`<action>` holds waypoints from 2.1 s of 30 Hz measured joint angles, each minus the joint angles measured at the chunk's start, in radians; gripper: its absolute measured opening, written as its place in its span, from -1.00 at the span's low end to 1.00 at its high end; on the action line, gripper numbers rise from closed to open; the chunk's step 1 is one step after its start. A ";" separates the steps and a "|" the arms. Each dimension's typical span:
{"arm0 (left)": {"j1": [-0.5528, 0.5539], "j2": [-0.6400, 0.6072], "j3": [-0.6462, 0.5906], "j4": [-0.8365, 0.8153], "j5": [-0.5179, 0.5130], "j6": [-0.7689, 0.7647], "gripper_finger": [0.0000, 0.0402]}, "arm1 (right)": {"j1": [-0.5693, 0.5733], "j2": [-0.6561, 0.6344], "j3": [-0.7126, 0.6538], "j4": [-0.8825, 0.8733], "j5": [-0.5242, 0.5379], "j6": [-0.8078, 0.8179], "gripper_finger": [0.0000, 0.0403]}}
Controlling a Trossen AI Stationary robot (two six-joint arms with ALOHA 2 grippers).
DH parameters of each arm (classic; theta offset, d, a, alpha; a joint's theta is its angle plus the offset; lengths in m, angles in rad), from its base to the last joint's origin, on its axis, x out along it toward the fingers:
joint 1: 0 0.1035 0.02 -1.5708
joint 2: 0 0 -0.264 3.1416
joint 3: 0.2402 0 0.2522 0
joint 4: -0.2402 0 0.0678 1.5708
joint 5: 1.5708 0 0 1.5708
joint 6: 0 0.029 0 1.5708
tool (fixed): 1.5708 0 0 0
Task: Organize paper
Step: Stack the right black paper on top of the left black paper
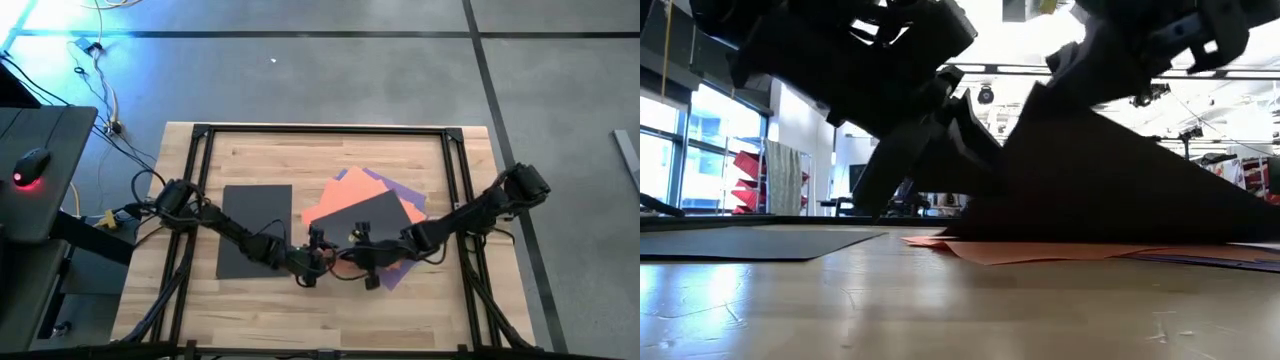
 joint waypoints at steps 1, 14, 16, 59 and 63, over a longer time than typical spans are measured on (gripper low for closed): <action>0.005 0.000 0.000 0.003 0.005 -0.011 -0.16 | 0.003 0.000 0.000 0.010 0.001 -0.009 -1.00; -0.008 0.000 0.000 -0.034 -0.138 -0.006 -0.95 | 0.046 0.000 0.000 0.068 0.060 -0.093 -1.00; -0.026 0.000 0.000 -0.051 -0.218 0.017 -0.96 | 0.045 0.000 0.000 0.068 0.061 -0.089 -1.00; -0.309 -0.005 0.143 -1.338 -0.713 -0.743 -1.00 | -0.152 0.280 0.273 0.091 -0.089 -0.403 -1.00; -0.336 -0.006 0.143 -1.479 -0.653 -0.937 -1.00 | -0.152 0.280 0.297 0.091 -0.075 -0.482 -1.00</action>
